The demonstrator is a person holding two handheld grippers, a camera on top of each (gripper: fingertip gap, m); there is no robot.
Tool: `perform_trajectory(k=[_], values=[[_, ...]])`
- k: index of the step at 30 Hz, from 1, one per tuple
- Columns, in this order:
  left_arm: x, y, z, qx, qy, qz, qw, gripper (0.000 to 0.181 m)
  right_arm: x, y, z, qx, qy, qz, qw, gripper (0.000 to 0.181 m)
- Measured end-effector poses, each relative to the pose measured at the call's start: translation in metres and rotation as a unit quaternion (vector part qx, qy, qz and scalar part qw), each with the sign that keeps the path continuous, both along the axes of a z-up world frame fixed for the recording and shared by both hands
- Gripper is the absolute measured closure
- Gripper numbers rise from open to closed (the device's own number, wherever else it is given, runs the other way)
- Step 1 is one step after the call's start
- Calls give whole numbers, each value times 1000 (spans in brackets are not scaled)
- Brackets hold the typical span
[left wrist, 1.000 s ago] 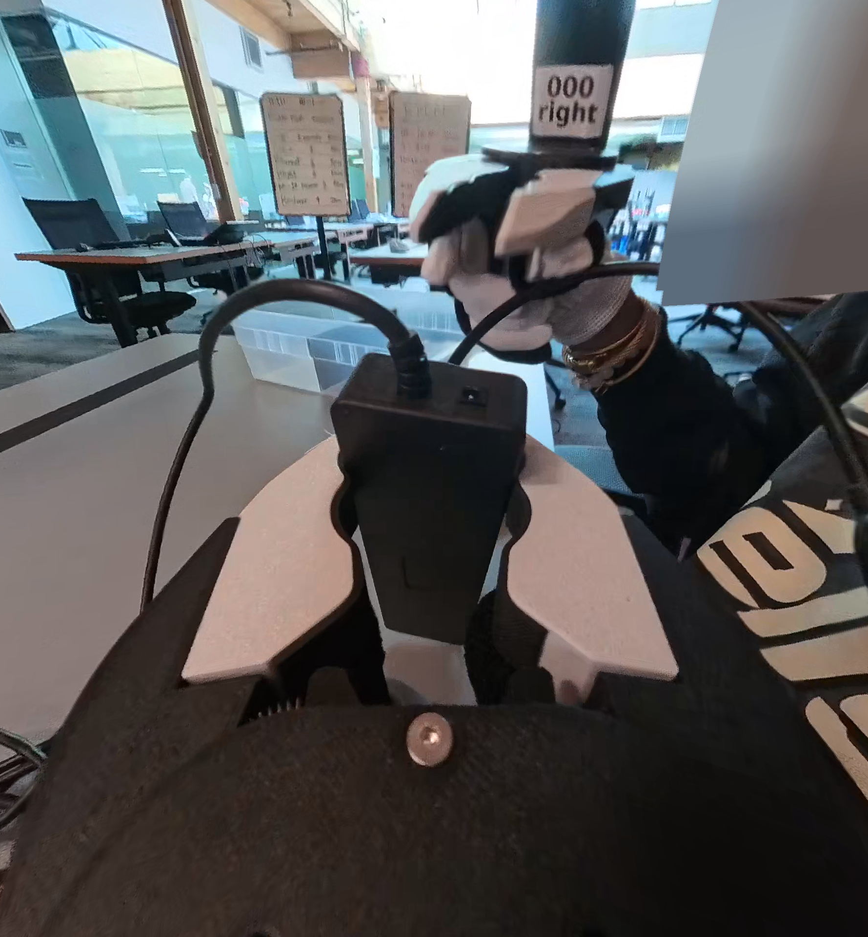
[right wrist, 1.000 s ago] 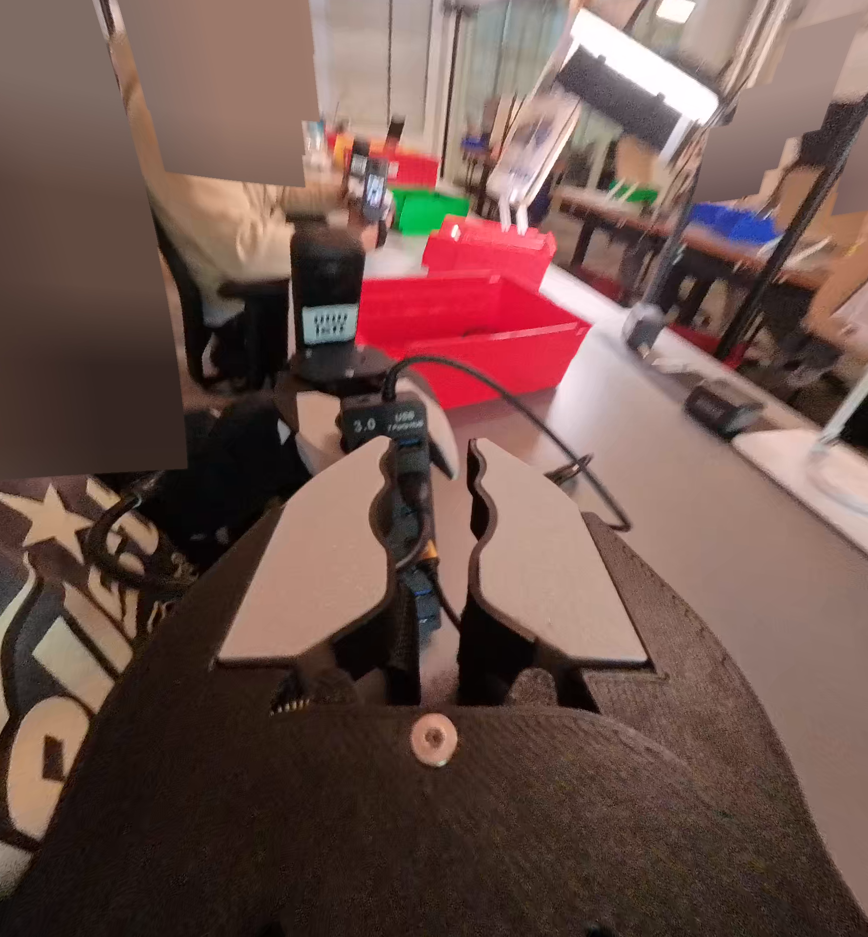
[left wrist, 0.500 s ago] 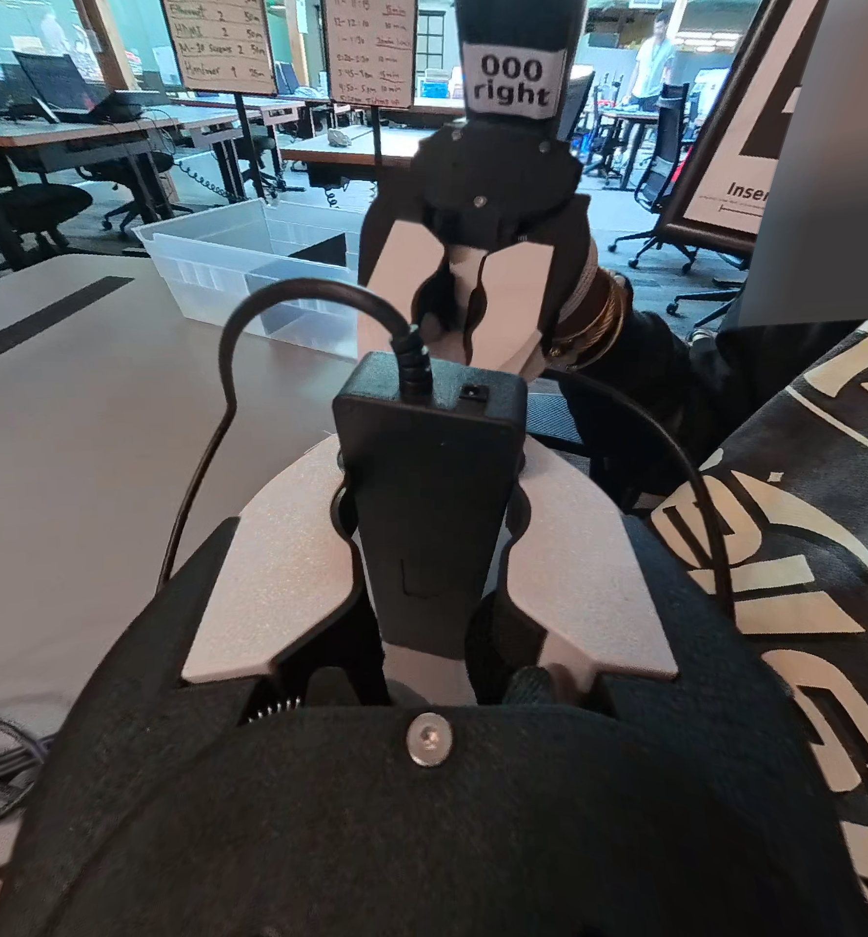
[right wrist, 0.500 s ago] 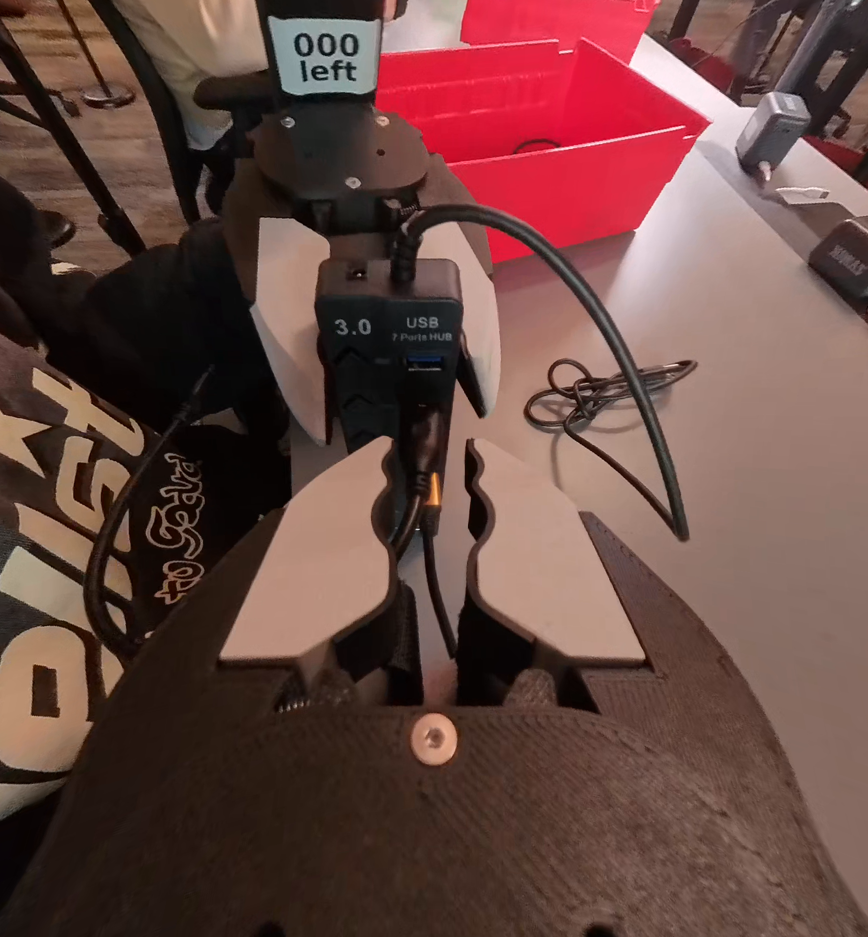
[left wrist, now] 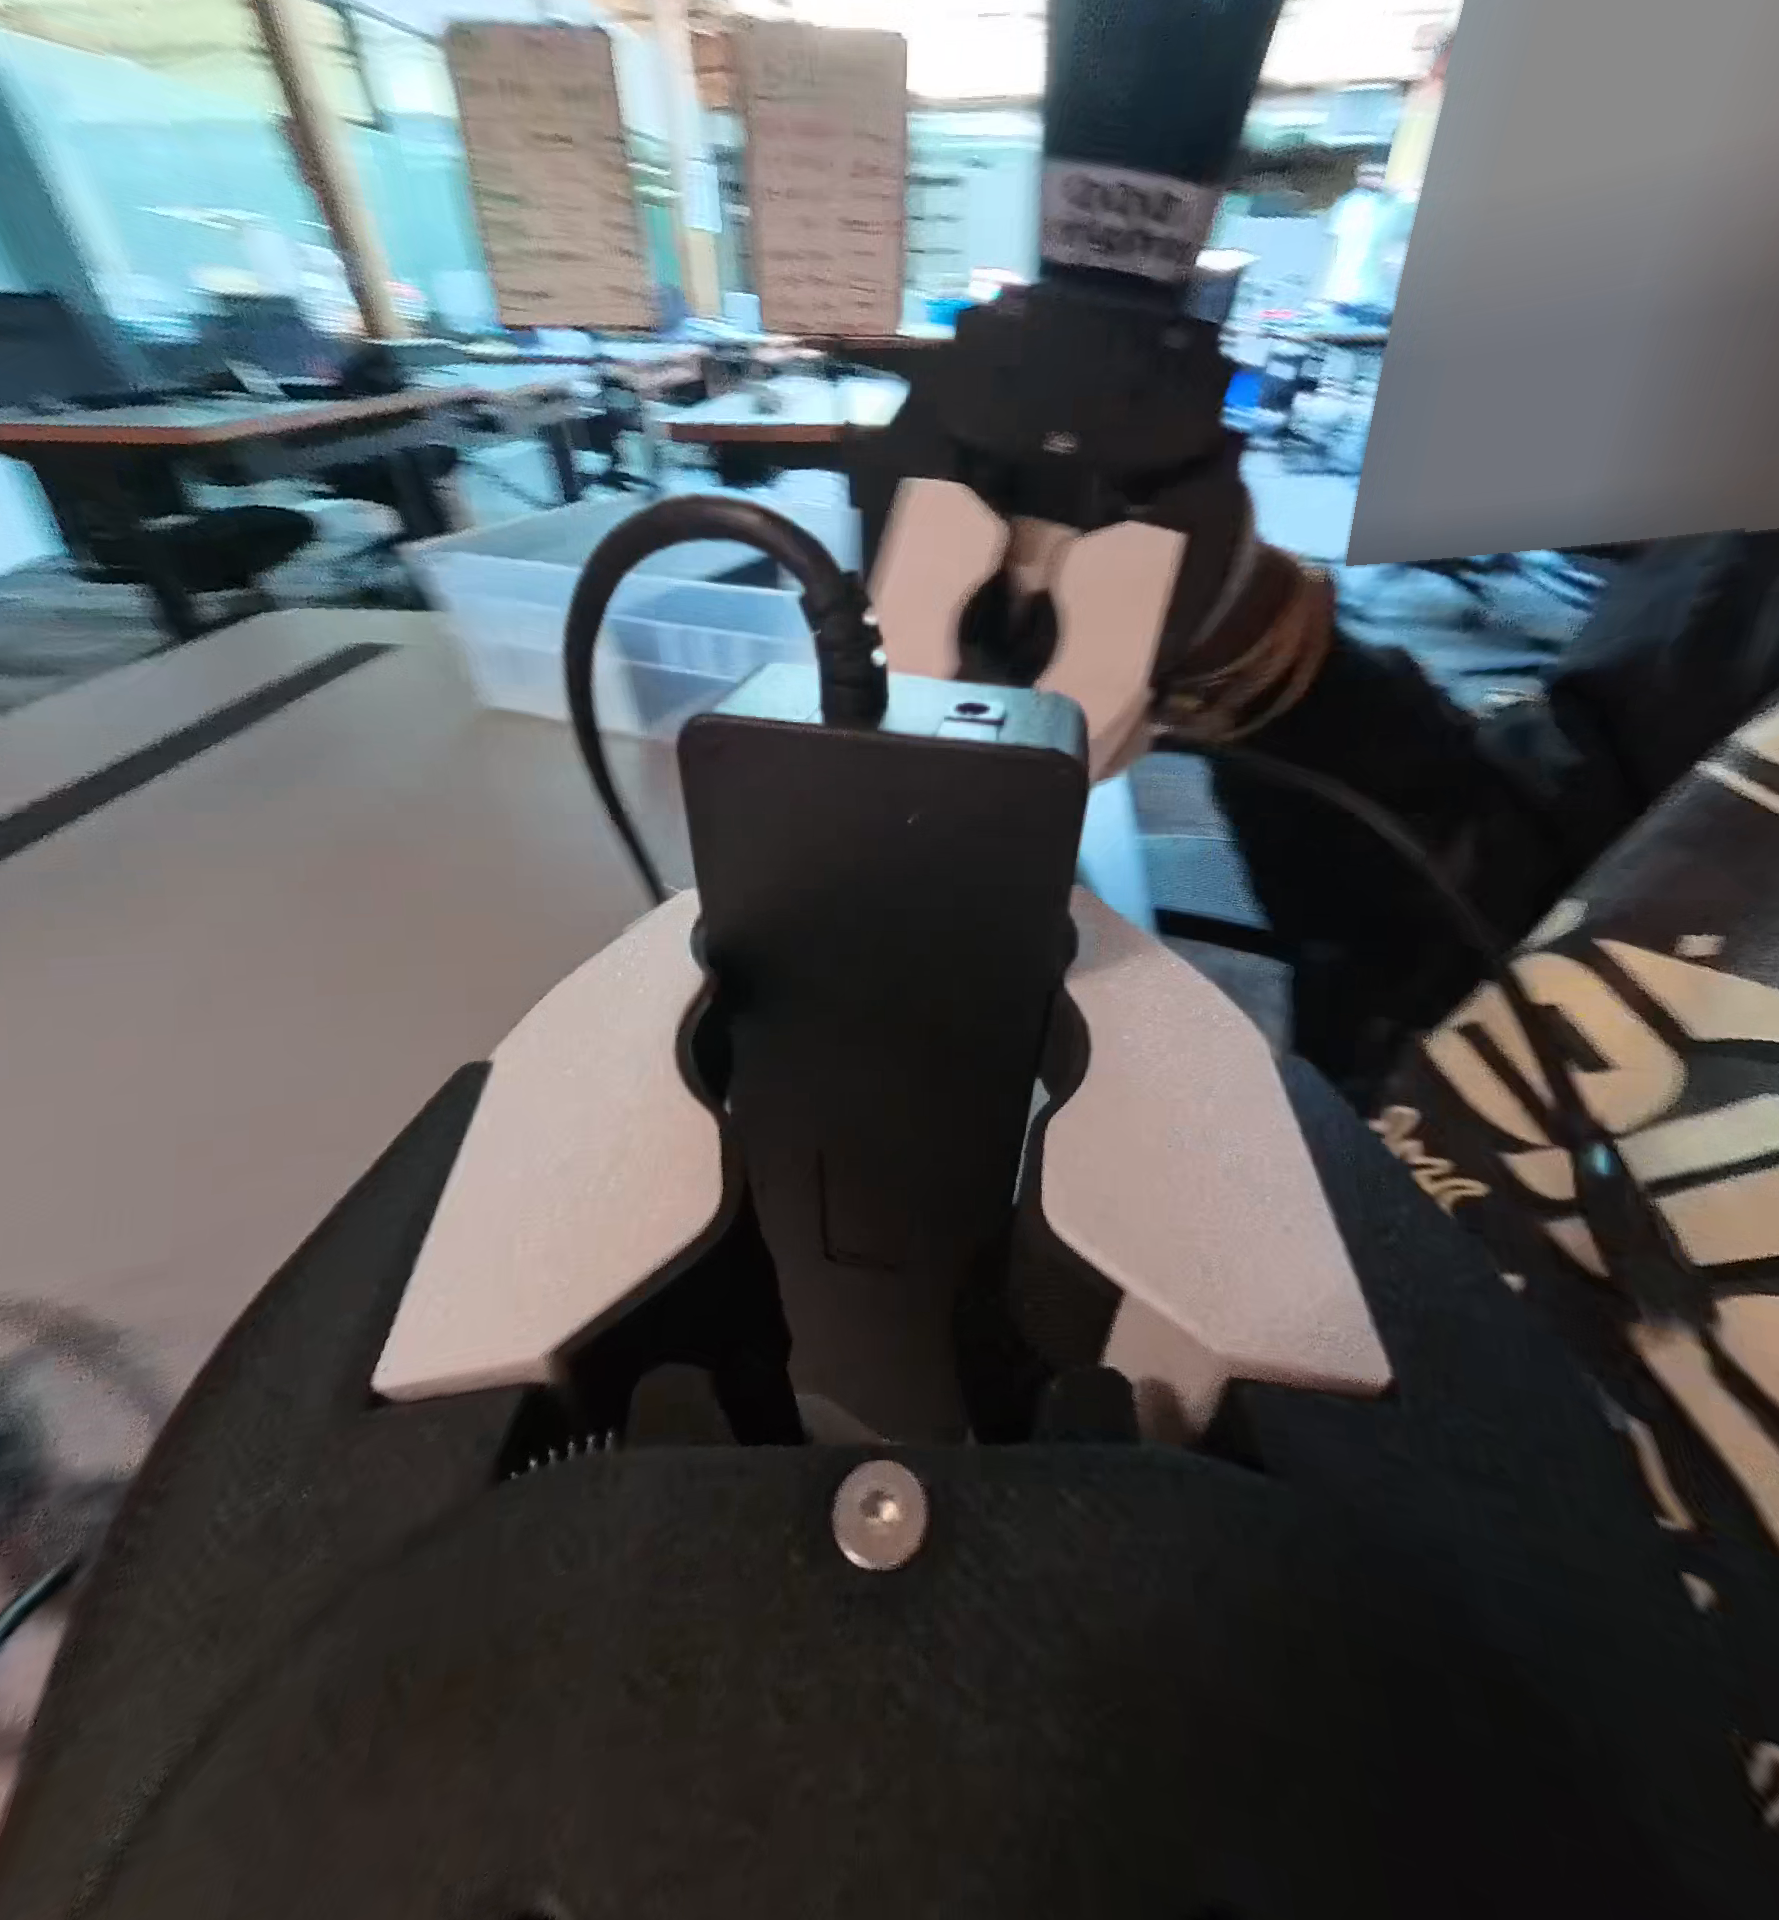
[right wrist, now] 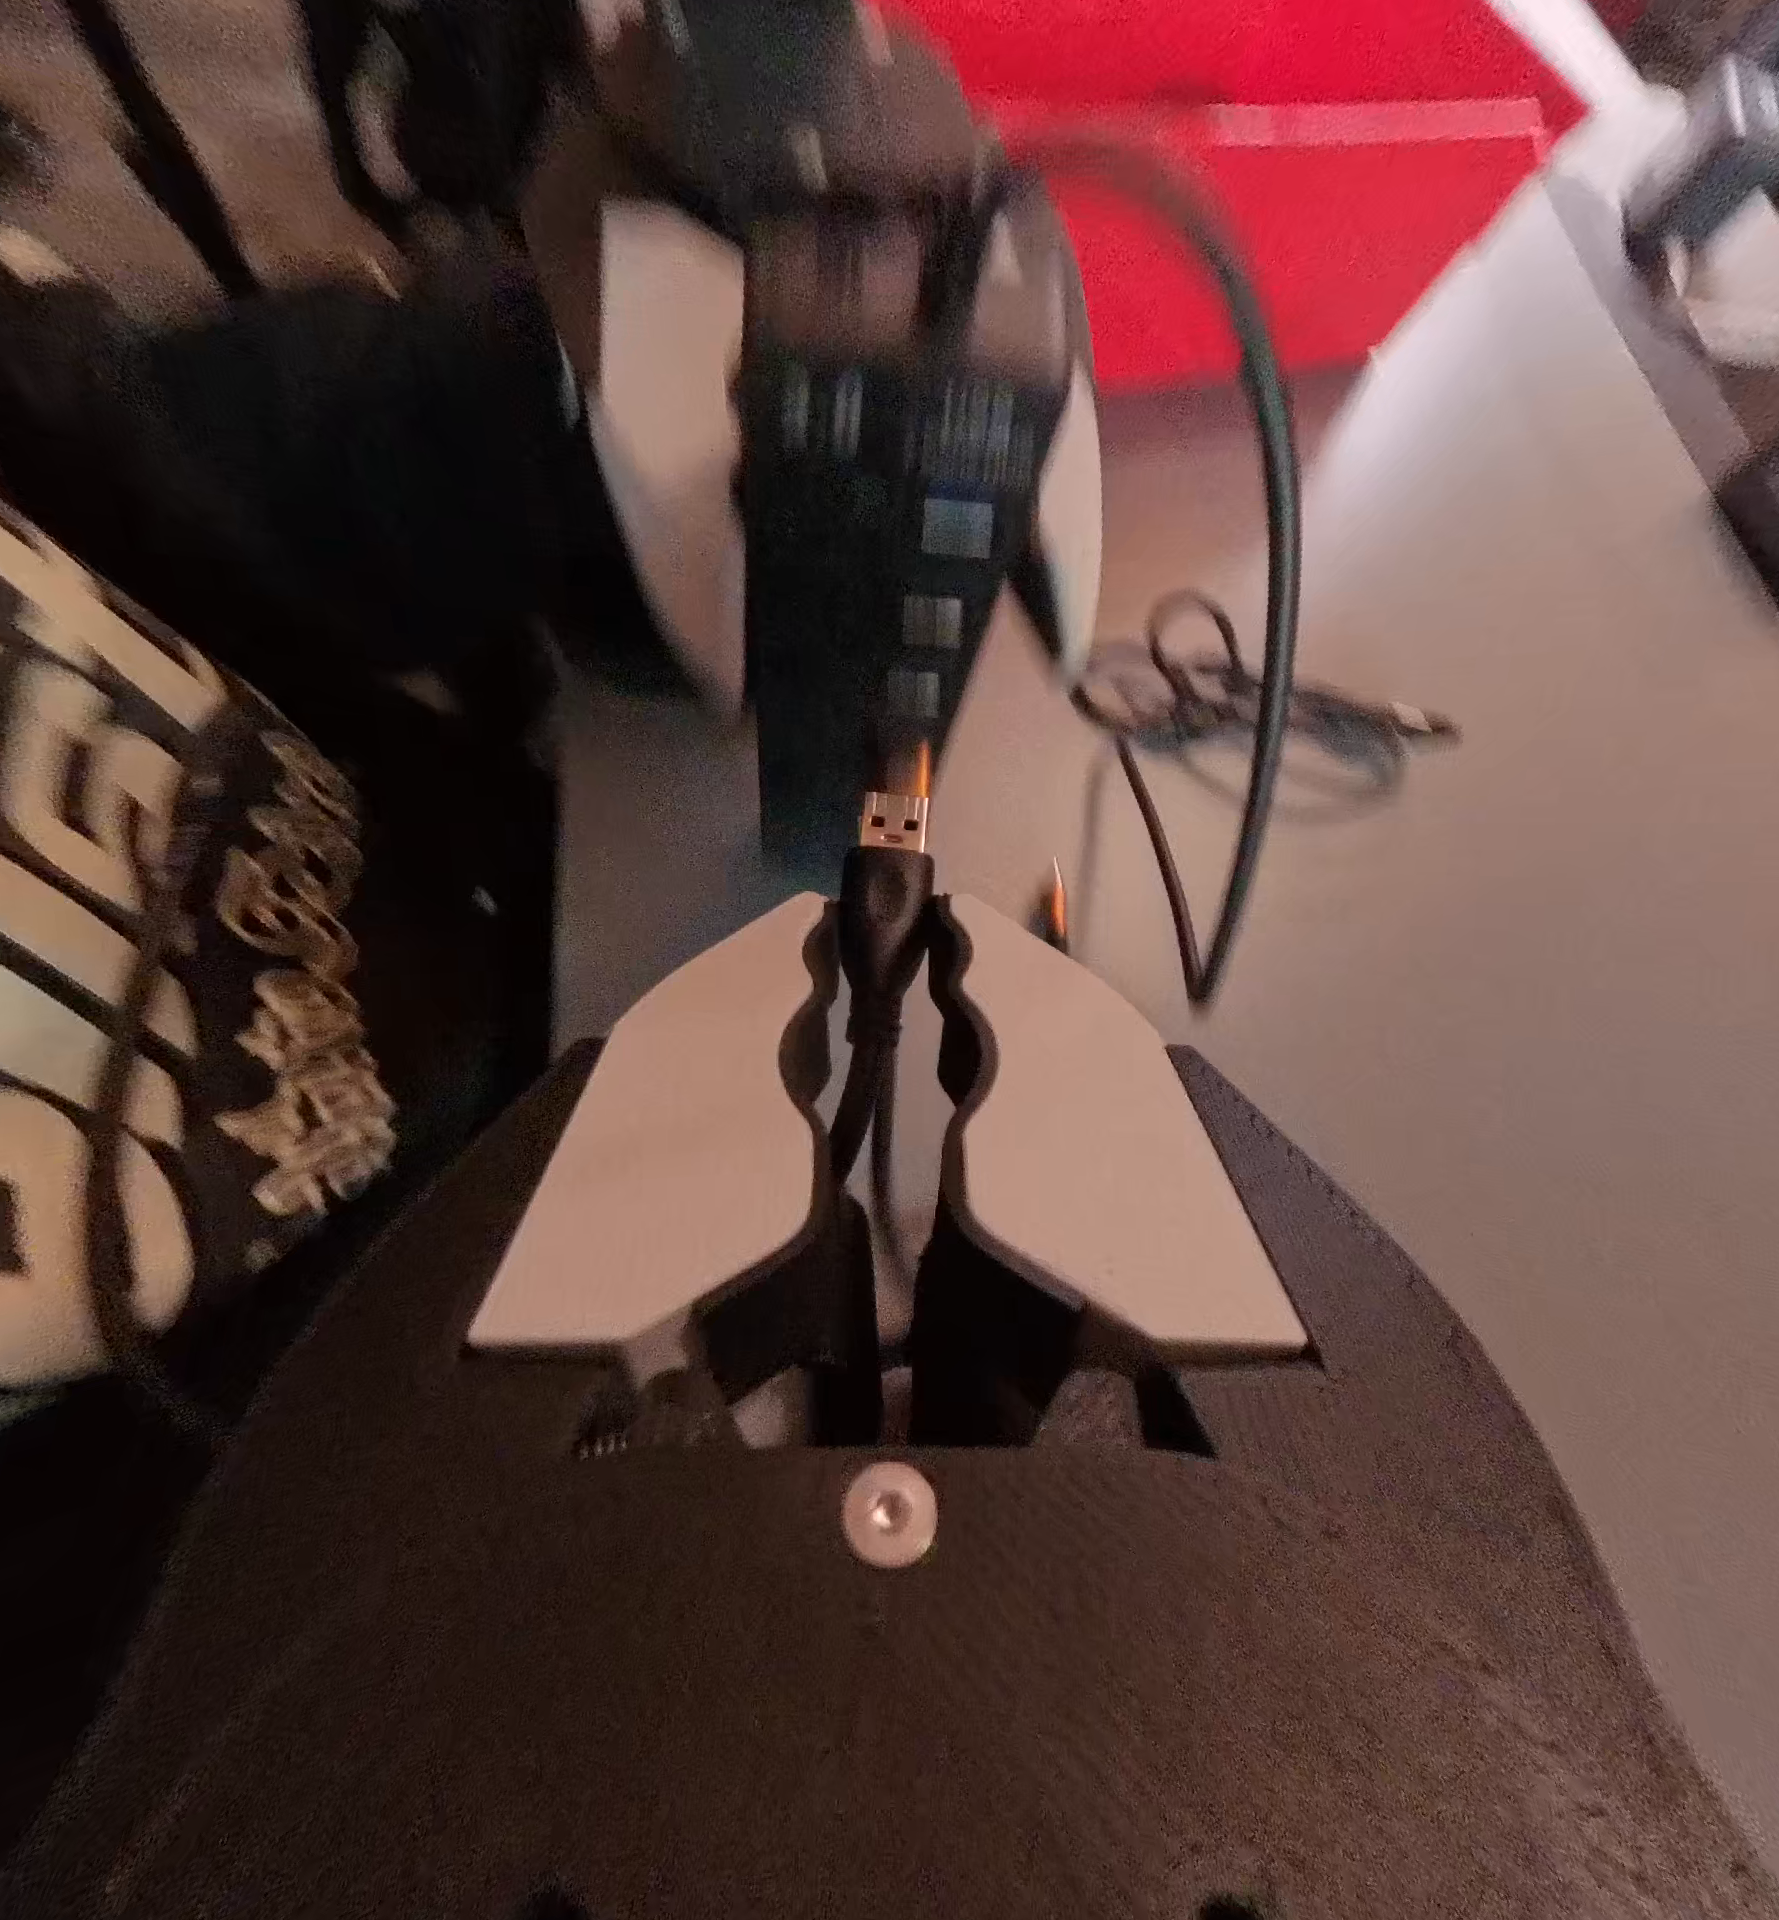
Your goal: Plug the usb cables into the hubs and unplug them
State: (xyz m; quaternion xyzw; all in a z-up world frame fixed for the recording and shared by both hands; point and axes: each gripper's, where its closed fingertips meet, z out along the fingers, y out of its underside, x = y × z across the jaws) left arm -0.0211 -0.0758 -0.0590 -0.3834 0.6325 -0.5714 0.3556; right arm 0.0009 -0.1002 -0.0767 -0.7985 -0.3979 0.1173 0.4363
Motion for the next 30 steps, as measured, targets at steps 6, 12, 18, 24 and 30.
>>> perform_trajectory(k=[6,12,18,24,30], values=[[-11,5,0,-6,-1,-4,1000,123,47,-12,58,89,101,-55,989,165],[-11,3,4,-46,-22,-14,999,123,171,-61,159,345,194,-307,866,165],[-12,1,4,-51,-30,-22,998,123,289,-195,198,558,133,-532,623,165],[-12,0,5,-51,-34,-27,998,123,344,-239,171,568,-15,-662,489,165],[-12,0,5,-52,-36,-31,998,123,365,-220,168,553,-82,-689,461,165]])
